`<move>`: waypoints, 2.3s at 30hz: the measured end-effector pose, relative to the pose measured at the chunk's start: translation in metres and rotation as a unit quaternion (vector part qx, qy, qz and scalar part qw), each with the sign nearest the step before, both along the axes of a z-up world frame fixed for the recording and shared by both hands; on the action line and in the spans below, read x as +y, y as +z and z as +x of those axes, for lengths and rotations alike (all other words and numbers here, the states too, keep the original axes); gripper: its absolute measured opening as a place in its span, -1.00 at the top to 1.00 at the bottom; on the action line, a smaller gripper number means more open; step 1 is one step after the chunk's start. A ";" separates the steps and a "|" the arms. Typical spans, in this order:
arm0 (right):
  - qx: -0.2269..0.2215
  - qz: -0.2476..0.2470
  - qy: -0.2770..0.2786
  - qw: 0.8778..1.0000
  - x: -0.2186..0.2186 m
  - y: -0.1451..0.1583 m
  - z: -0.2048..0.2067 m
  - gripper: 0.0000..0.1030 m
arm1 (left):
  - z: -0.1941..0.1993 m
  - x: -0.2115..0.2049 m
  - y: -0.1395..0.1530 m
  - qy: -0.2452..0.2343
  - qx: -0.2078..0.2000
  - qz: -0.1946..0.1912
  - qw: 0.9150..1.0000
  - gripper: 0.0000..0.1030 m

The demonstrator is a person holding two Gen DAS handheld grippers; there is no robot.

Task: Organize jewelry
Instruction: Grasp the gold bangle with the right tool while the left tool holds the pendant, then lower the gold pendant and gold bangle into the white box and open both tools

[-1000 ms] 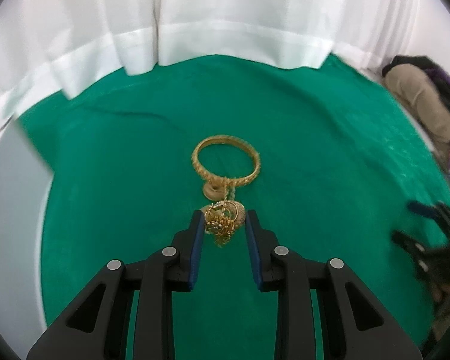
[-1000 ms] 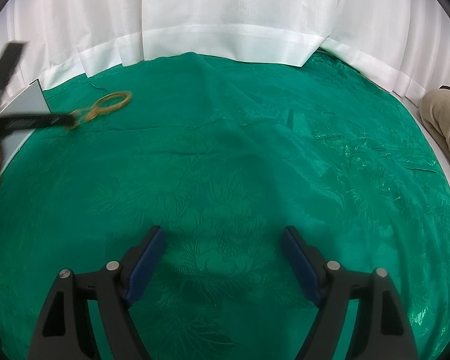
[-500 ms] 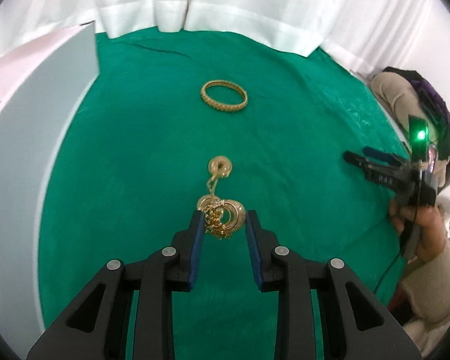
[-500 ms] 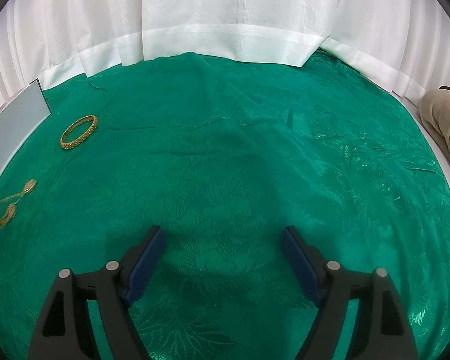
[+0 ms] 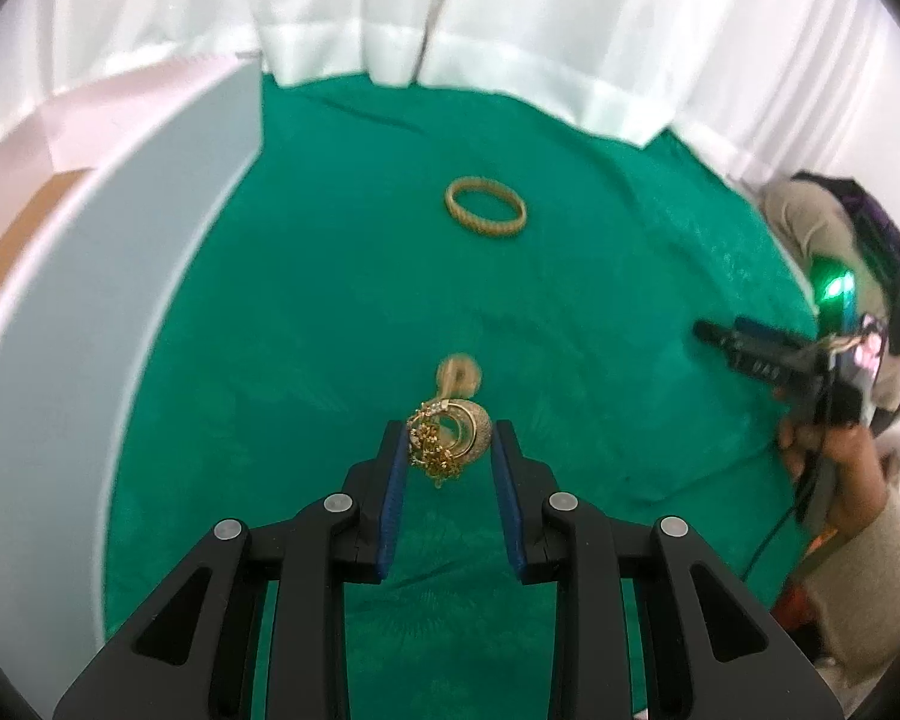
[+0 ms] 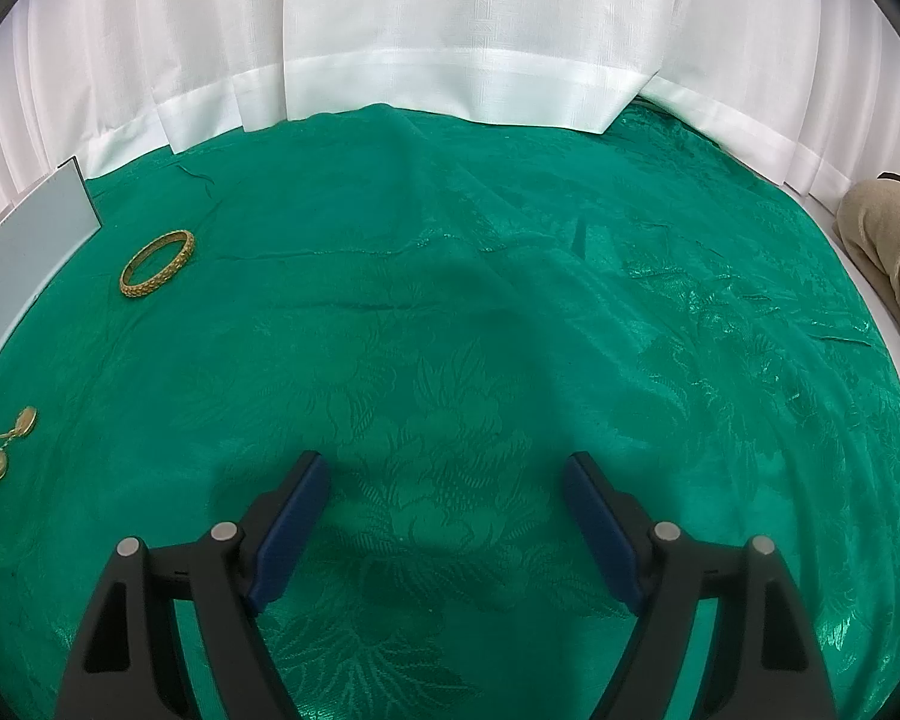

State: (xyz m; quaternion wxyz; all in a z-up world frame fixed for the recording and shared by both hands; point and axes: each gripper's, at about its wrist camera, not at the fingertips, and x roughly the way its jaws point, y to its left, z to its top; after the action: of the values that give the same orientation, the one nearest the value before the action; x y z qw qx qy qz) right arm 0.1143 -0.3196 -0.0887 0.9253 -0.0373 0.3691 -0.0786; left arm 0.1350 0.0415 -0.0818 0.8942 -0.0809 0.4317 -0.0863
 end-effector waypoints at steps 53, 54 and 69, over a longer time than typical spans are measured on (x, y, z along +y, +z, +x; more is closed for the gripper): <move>0.001 0.116 0.327 0.938 0.240 0.176 0.014 0.90 | -0.115 0.140 0.200 0.102 -0.158 -0.049 0.981 0.48; 0.003 0.117 0.340 0.933 0.256 0.180 0.014 0.90 | -0.117 0.148 0.200 0.113 -0.158 -0.043 0.980 0.48; 0.065 0.001 0.445 0.893 0.457 0.110 0.039 0.90 | -0.072 0.267 0.063 0.236 -0.008 -0.022 0.971 0.48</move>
State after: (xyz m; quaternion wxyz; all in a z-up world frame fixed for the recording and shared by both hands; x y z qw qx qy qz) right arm 0.1533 0.1376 0.0214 0.8372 -0.2021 0.3734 0.3448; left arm 0.0633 0.3085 -0.0191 0.8907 -0.1993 0.3912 0.1176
